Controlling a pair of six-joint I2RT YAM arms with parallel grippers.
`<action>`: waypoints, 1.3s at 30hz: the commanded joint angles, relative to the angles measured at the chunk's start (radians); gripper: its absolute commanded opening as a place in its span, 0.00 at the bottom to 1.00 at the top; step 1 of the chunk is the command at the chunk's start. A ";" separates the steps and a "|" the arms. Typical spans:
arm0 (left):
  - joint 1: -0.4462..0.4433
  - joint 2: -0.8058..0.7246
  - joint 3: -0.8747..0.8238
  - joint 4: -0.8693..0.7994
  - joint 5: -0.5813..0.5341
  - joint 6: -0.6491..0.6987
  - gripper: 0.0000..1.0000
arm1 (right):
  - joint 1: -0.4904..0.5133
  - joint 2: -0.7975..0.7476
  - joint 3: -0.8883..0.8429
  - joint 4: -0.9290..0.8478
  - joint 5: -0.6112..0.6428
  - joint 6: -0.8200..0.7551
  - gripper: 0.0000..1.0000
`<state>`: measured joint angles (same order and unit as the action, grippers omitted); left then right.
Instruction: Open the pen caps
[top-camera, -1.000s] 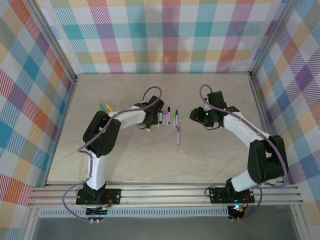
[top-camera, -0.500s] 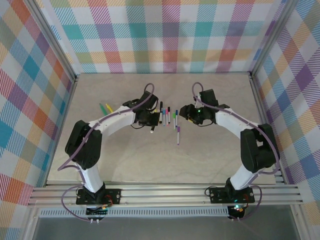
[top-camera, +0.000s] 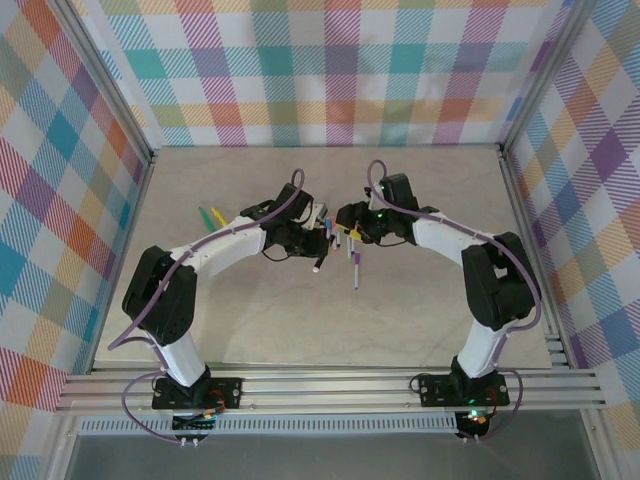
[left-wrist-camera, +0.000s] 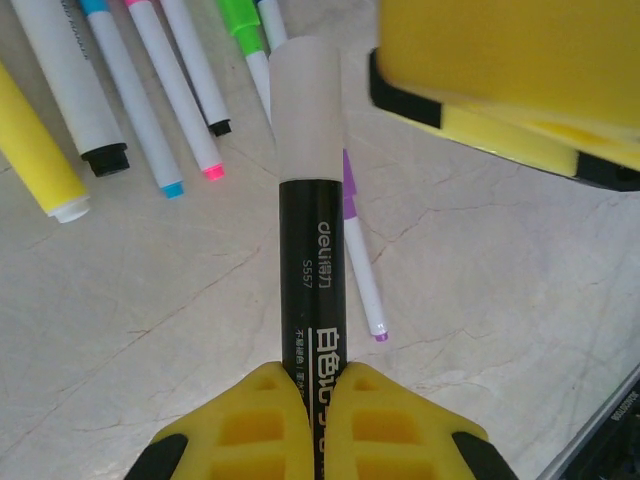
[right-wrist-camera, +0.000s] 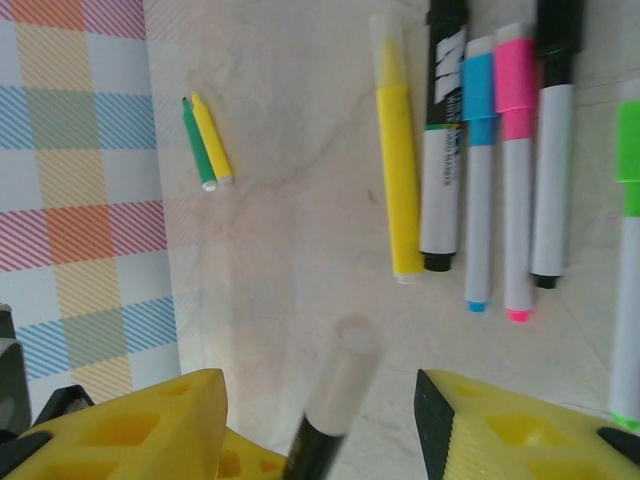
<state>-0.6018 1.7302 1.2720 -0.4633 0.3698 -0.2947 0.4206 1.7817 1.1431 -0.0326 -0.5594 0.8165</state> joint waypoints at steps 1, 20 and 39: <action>-0.012 -0.048 -0.009 0.026 0.041 -0.003 0.00 | 0.018 0.028 0.042 0.039 -0.033 0.027 0.54; -0.013 -0.029 -0.022 0.027 0.039 -0.010 0.00 | 0.050 0.063 0.078 0.028 -0.030 0.051 0.00; -0.032 0.011 -0.023 0.057 0.054 -0.042 0.25 | 0.067 0.068 0.089 0.046 -0.027 0.076 0.00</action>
<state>-0.6144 1.7275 1.2514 -0.4122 0.4030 -0.3283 0.4759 1.8431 1.1999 -0.0177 -0.5621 0.8829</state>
